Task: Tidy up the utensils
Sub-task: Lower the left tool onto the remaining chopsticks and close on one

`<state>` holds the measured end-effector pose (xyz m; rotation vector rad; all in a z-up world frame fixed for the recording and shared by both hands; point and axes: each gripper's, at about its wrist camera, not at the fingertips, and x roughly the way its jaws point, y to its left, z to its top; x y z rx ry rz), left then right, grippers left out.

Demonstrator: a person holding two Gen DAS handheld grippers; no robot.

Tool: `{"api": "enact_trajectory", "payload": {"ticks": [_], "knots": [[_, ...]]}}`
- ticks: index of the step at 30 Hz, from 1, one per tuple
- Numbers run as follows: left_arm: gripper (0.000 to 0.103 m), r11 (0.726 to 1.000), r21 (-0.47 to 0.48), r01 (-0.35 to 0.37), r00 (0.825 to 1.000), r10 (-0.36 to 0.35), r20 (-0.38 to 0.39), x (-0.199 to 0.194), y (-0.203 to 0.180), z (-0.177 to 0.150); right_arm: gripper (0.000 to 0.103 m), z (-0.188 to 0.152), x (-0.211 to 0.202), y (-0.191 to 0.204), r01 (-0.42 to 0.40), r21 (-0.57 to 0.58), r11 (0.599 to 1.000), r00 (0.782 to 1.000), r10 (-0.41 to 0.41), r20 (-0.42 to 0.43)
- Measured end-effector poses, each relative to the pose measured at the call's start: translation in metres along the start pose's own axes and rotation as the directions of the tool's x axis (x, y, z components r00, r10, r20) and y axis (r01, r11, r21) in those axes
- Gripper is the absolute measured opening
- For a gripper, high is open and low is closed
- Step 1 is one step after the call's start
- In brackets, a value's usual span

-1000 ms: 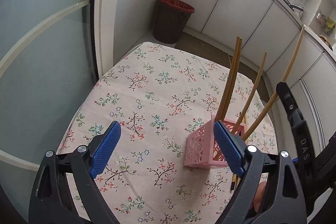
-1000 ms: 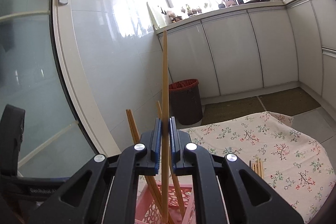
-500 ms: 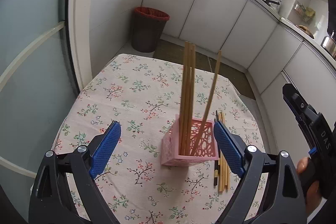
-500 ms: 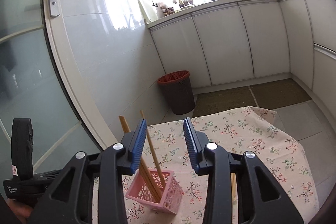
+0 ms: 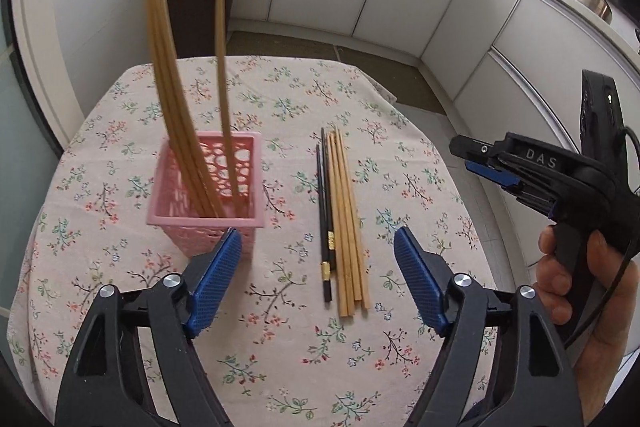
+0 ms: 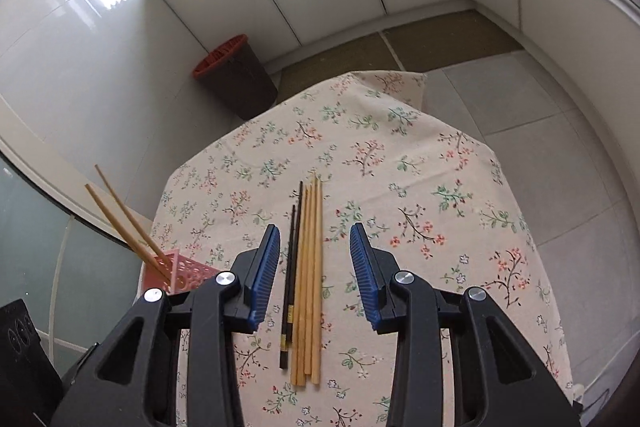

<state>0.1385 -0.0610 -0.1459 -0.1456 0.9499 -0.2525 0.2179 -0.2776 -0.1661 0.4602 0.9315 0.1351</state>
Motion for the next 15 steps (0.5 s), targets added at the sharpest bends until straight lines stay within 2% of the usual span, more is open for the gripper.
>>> {"api": "enact_trajectory", "payload": {"ticks": [1, 5, 7, 10, 15], "knots": [[0.06, 1.0, 0.009, -0.008, 1.0, 0.008, -0.015, 0.008, -0.007, -0.001, 0.037, 0.001, 0.001, -0.006, 0.008, 0.012, 1.0, 1.0, -0.008, -0.008], [0.045, 0.999, 0.034, -0.033, 0.997, 0.035, -0.062, 0.046, -0.028, 0.003, 0.037, 0.003, 0.002, -0.026, 0.013, 0.06, 0.998, 1.0, -0.012, -0.011], [0.03, 0.997, 0.061, -0.041, 0.995, 0.046, -0.094, 0.067, -0.04, 0.005, 0.037, 0.005, 0.005, -0.035, 0.008, 0.094, 0.996, 1.0, -0.007, -0.019], [0.028, 0.994, 0.088, -0.068, 0.989, 0.079, -0.128, 0.094, -0.047, 0.008, 0.037, 0.007, 0.005, -0.048, -0.005, 0.13, 0.991, 1.0, 0.007, -0.02], [0.026, 0.996, 0.068, -0.061, 0.978, 0.073, -0.194, 0.132, -0.041, 0.023, 0.037, 0.01, 0.007, -0.061, -0.021, 0.175, 0.984, 0.999, 0.026, -0.024]]}}
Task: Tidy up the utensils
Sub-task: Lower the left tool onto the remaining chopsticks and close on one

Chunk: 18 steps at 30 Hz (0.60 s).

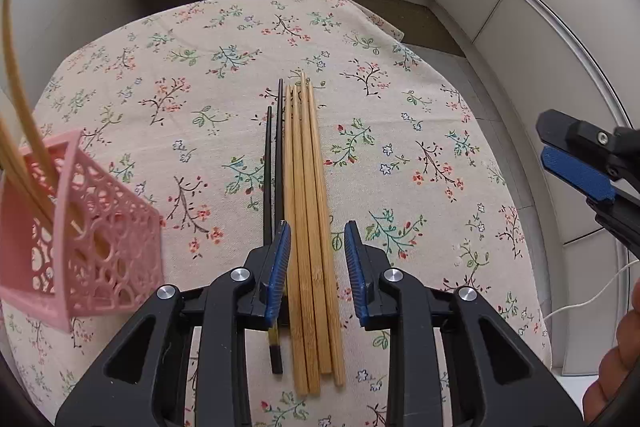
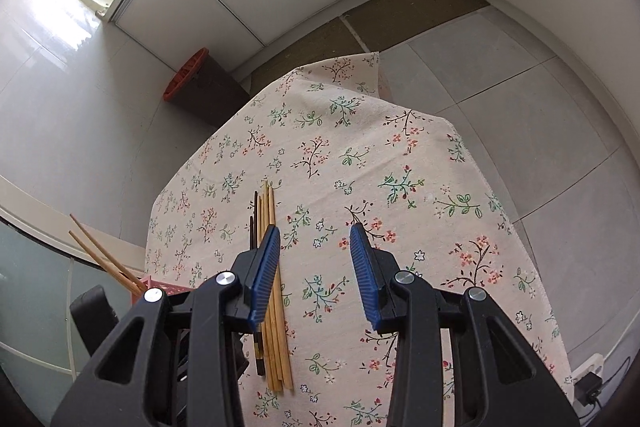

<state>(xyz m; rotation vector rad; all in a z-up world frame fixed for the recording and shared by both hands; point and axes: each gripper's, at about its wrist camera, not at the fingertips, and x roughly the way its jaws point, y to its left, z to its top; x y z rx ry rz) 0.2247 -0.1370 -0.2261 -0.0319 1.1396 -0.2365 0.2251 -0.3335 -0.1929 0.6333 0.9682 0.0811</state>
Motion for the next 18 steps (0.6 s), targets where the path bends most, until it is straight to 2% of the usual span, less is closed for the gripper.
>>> {"api": "enact_trajectory", "payload": {"ticks": [5, 8, 15, 18], "knots": [[0.022, 1.0, -0.009, 0.019, 0.998, -0.019, -0.059, 0.021, 0.006, 0.009, 0.037, 0.003, 0.001, -0.001, -0.026, 0.013, 1.0, 1.0, 0.026, -0.006], [0.016, 1.0, -0.007, 0.012, 0.998, -0.013, -0.059, 0.025, 0.008, 0.01, 0.037, 0.003, 0.001, -0.001, -0.032, 0.015, 0.999, 0.999, 0.032, -0.006], [0.014, 1.0, 0.018, -0.013, 0.998, 0.014, -0.06, 0.033, 0.006, 0.023, 0.037, 0.003, 0.004, 0.002, -0.042, 0.012, 0.999, 0.999, 0.042, -0.015], [0.01, 0.999, -0.032, 0.024, 0.996, -0.027, -0.085, 0.034, 0.015, 0.028, 0.037, 0.003, 0.005, 0.0, -0.042, 0.015, 0.999, 0.999, 0.043, -0.013]]}}
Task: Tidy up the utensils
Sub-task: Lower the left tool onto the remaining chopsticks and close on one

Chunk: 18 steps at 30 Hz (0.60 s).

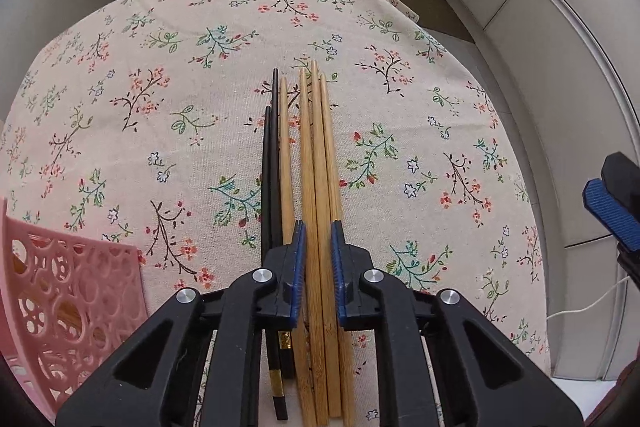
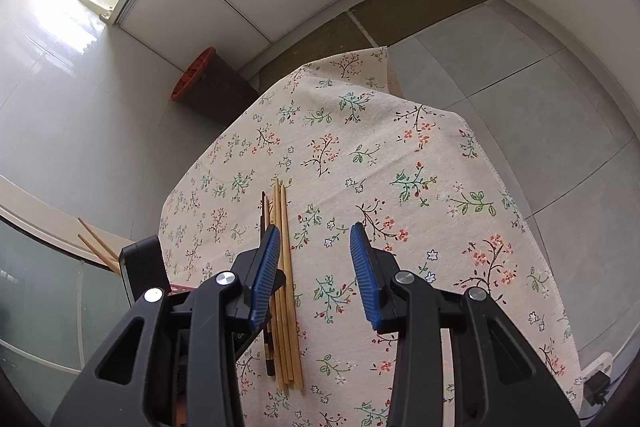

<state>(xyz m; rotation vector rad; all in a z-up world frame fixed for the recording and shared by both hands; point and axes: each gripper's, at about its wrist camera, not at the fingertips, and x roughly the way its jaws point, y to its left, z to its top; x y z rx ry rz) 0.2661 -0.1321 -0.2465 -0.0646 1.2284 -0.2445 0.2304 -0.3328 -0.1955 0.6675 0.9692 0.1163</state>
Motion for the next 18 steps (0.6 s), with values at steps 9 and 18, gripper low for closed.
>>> {"api": "enact_trajectory", "payload": {"ticks": [9, 18], "knots": [[0.001, 0.994, 0.085, -0.066, 0.998, 0.064, 0.018, 0.001, -0.007, -0.002, 0.037, -0.002, 0.002, 0.004, -0.002, -0.014, 1.0, 1.0, 0.002, -0.002], [0.005, 0.992, 0.093, -0.089, 0.996, 0.091, -0.021, 0.009, -0.008, 0.01, 0.037, -0.002, 0.003, 0.005, -0.002, -0.012, 1.0, 1.0, 0.002, -0.008]]}}
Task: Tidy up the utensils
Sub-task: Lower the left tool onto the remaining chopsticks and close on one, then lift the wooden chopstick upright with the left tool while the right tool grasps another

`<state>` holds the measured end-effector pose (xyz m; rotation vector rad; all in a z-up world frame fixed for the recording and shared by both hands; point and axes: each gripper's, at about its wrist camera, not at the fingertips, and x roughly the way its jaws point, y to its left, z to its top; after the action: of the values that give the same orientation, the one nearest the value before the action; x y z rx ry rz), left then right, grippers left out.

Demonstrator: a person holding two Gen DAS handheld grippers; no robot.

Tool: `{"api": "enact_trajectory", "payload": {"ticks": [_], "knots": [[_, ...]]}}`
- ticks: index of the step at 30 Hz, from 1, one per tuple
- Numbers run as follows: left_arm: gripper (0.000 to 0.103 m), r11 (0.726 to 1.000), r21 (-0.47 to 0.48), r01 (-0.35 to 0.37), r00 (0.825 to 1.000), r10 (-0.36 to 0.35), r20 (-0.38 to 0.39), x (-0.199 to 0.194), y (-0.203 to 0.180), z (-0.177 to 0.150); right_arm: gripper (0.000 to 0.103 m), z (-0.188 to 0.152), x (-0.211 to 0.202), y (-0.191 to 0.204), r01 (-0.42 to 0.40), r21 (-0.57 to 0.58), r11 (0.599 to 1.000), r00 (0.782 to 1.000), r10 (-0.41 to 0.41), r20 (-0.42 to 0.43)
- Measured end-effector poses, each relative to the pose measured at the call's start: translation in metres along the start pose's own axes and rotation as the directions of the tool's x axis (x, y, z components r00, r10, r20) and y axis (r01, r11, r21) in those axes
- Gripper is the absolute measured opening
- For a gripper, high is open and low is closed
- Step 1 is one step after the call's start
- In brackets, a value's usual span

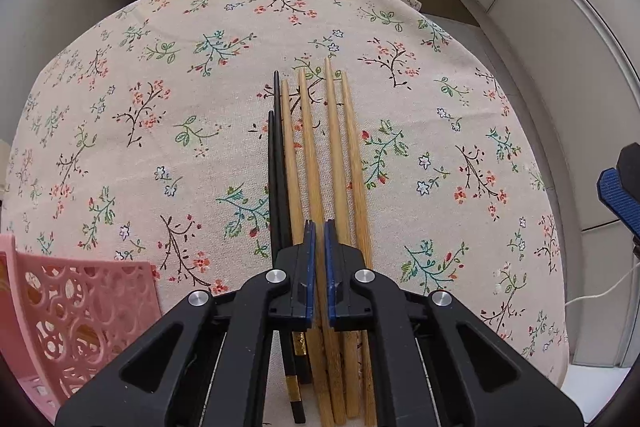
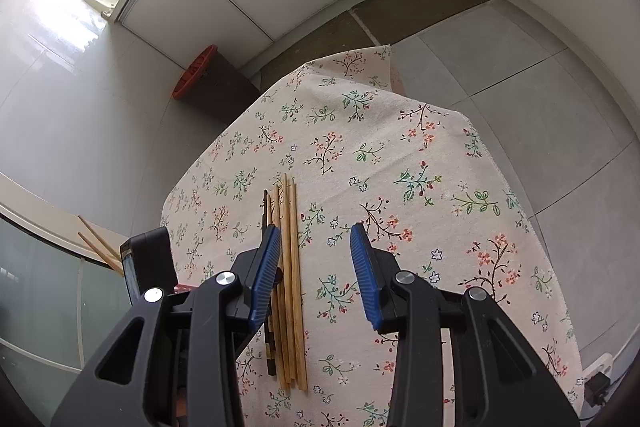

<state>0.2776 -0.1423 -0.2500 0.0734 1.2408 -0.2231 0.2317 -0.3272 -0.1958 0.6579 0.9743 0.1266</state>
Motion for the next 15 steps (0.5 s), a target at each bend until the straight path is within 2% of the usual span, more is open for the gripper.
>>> {"api": "enact_trajectory", "payload": {"ticks": [5, 8, 10, 12, 13, 15], "knots": [[0.009, 0.999, -0.004, -0.035, 0.998, 0.034, -0.044, 0.013, -0.005, 0.017, 0.037, 0.0, 0.002, -0.002, 0.004, 0.003, 1.0, 1.0, -0.004, -0.005], [0.008, 0.998, 0.029, -0.05, 0.998, 0.051, -0.025, 0.015, -0.012, 0.02, 0.037, 0.0, 0.003, -0.007, 0.012, 0.019, 1.0, 1.0, -0.012, -0.009], [0.006, 1.0, 0.0, -0.013, 1.0, 0.013, -0.014, 0.015, -0.009, 0.02, 0.037, 0.0, 0.005, -0.008, 0.014, 0.021, 1.0, 1.0, -0.014, -0.014], [0.006, 1.0, 0.005, -0.01, 1.0, 0.01, 0.009, 0.011, -0.009, 0.016, 0.037, 0.0, 0.007, -0.007, 0.019, 0.013, 1.0, 1.0, -0.018, -0.021], [0.006, 1.0, 0.003, 0.001, 0.999, -0.001, 0.038, 0.003, -0.008, 0.012, 0.037, -0.001, 0.008, -0.007, 0.022, 0.009, 1.0, 0.999, -0.022, -0.027], [0.006, 0.997, -0.012, 0.079, 0.99, -0.077, 0.115, -0.021, -0.006, 0.002, 0.037, 0.0, 0.01, -0.008, 0.025, 0.01, 1.0, 0.999, -0.025, -0.032]]}}
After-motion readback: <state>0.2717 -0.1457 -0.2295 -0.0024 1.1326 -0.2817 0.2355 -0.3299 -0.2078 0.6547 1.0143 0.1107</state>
